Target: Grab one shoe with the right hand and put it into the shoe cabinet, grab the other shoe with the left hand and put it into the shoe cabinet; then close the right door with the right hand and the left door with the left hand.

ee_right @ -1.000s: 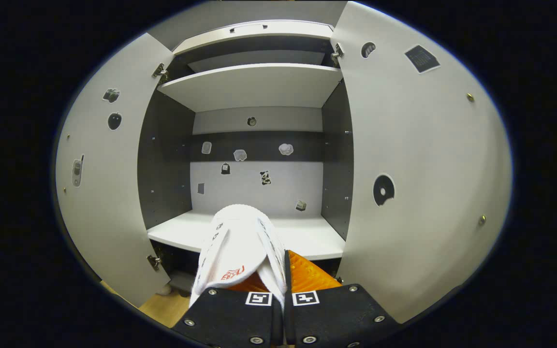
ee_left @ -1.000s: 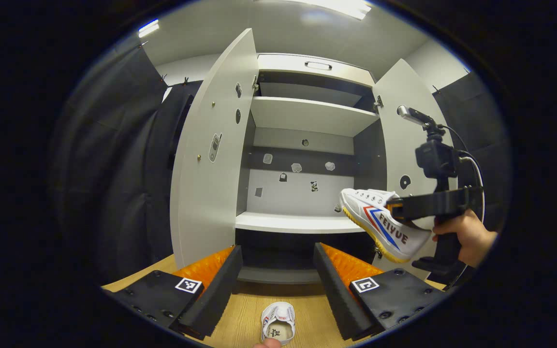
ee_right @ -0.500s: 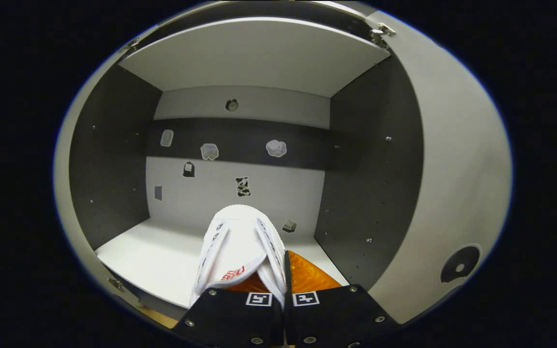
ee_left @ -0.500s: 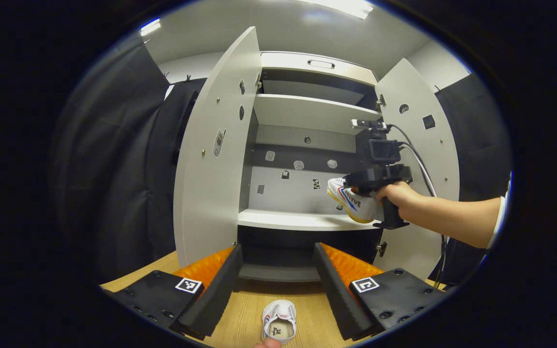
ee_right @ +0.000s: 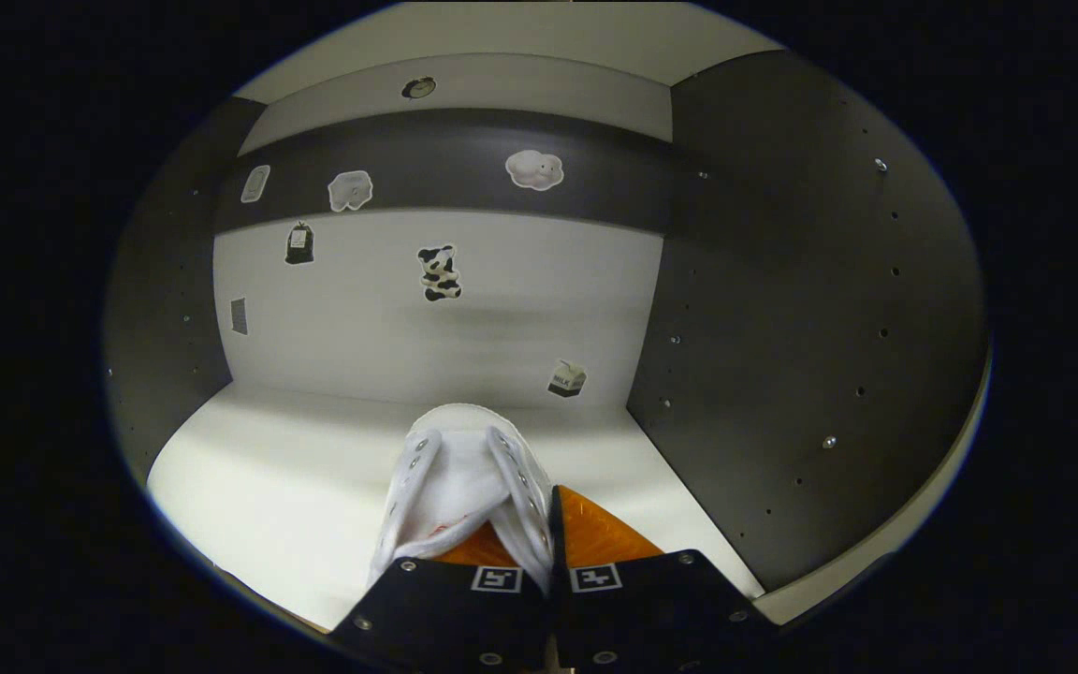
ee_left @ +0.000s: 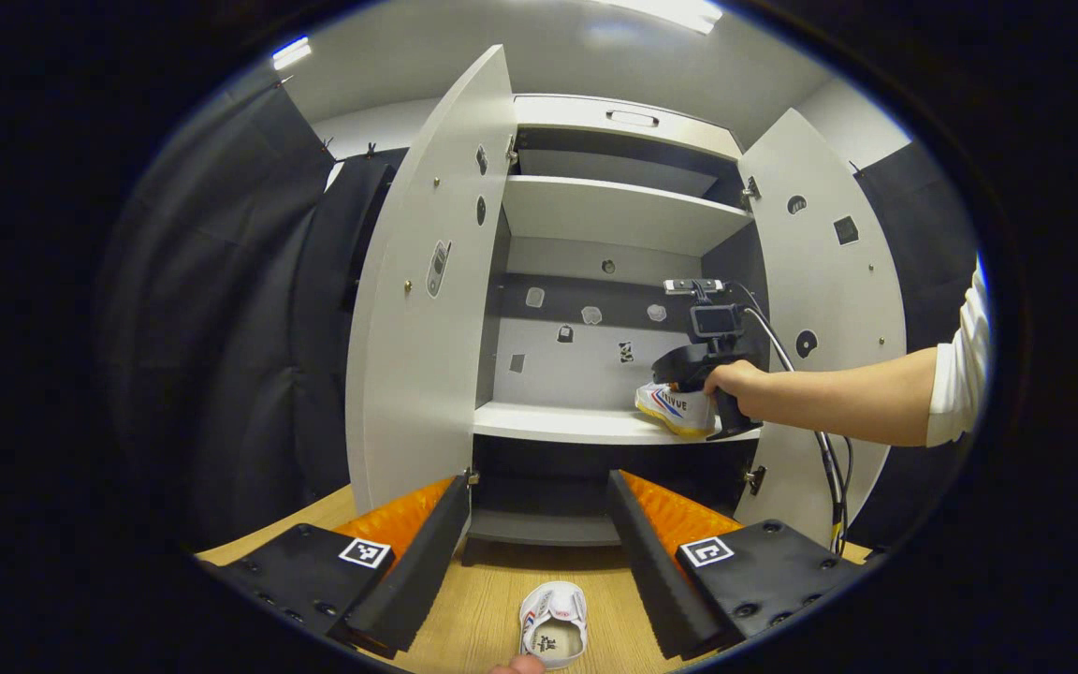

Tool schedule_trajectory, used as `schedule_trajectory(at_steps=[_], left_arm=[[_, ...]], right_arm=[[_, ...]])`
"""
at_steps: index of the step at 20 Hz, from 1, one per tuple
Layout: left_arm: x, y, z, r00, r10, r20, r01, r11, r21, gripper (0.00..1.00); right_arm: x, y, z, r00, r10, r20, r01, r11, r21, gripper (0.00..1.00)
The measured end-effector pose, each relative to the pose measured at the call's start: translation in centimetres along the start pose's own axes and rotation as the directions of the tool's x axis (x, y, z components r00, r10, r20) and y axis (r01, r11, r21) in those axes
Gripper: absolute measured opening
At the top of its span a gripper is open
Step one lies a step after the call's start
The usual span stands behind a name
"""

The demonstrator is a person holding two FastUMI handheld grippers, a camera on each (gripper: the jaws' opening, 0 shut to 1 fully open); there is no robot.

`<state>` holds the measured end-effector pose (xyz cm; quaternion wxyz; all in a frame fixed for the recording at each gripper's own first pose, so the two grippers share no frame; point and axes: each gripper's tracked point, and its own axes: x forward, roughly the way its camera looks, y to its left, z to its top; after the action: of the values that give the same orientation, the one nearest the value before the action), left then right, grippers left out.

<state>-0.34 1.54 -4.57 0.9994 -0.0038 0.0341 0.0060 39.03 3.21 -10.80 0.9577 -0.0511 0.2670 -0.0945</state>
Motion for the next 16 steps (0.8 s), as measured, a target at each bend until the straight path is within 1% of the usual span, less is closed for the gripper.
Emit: schedule_trajectory(at_steps=[1,2,4,5,6,7,8,9,10,11,12,13,14,15,16], left_arm=[[0.0,-0.1,-0.2,1.000,-0.003,-0.004,0.003,1.000,-0.001,0.96],[0.1,-0.1,-0.1,1.000,-0.003,-0.004,0.003,1.000,0.001,0.96],[0.2,0.1,-0.2,1.000,-0.001,-0.002,0.001,1.000,0.003,0.96],[0.3,0.0,-0.1,1.000,-0.003,-0.002,0.003,1.000,0.003,0.96],[0.4,0.0,-0.1,1.000,-0.004,-0.001,0.004,1.000,0.003,0.99],[0.4,0.0,-0.1,1.000,-0.005,0.001,0.005,1.000,0.005,0.99],[0.4,-0.1,-0.1,1.000,-0.006,0.002,0.006,1.000,0.006,0.96],[0.4,-0.1,-0.1,1.000,-0.009,0.002,0.009,1.000,0.007,0.96],[0.5,-0.2,0.0,1.000,-0.013,0.003,0.013,1.000,0.006,0.99],[0.6,-0.4,-0.1,1.000,-0.018,0.003,0.018,1.000,0.006,0.96],[0.7,-0.6,0.0,1.000,-0.024,0.003,0.024,1.000,0.004,0.96],[0.6,-0.8,-0.1,1.000,-0.029,0.001,0.029,1.000,0.003,0.96],[0.7,-1.0,-0.1,0.999,-0.034,0.001,0.034,0.999,0.001,0.96],[0.8,-1.1,-0.1,0.999,-0.038,0.001,0.038,0.999,0.000,0.99],[0.8,-1.3,0.1,0.999,-0.041,0.004,0.041,0.999,-0.001,0.96]], right_arm=[[-0.1,0.0,-0.2,1.000,-0.001,-0.011,0.001,1.000,0.003,0.07],[-0.2,-0.2,-0.3,1.000,-0.006,-0.017,0.006,1.000,0.002,0.16],[-0.5,0.0,0.0,1.000,0.010,-0.008,-0.010,1.000,-0.001,0.24],[-1.0,-0.2,0.0,1.000,0.018,-0.008,-0.018,1.000,-0.005,0.31],[-1.5,-0.2,0.2,1.000,0.029,-0.006,-0.029,1.000,-0.007,0.34],[-2.2,-0.4,0.4,0.999,0.042,0.001,-0.042,0.999,-0.003,0.43],[-2.9,-0.5,0.6,0.998,0.056,0.011,-0.056,0.998,0.004,0.53],[-3.7,-0.7,0.8,0.998,0.065,0.019,-0.066,0.998,0.006,0.56],[-4.7,-0.9,0.9,0.996,0.081,0.035,-0.082,0.997,0.009,0.64],[-5.9,-1.2,1.7,0.993,0.091,0.073,-0.092,0.996,0.010,0.67],[-7.1,-1.4,2.6,0.989,0.099,0.109,-0.100,0.995,0.008,0.74],[-8.8,-1.6,3.7,0.982,0.110,0.153,-0.112,0.994,0.005,0.78],[-10.3,-1.7,4.6,0.974,0.125,0.191,-0.128,0.992,0.004,0.85],[-11.9,-1.7,5.3,0.965,0.143,0.221,-0.148,0.989,0.005,0.88],[-13.6,-1.6,5.9,0.955,0.163,0.250,-0.170,0.985,0.008,0.93]])
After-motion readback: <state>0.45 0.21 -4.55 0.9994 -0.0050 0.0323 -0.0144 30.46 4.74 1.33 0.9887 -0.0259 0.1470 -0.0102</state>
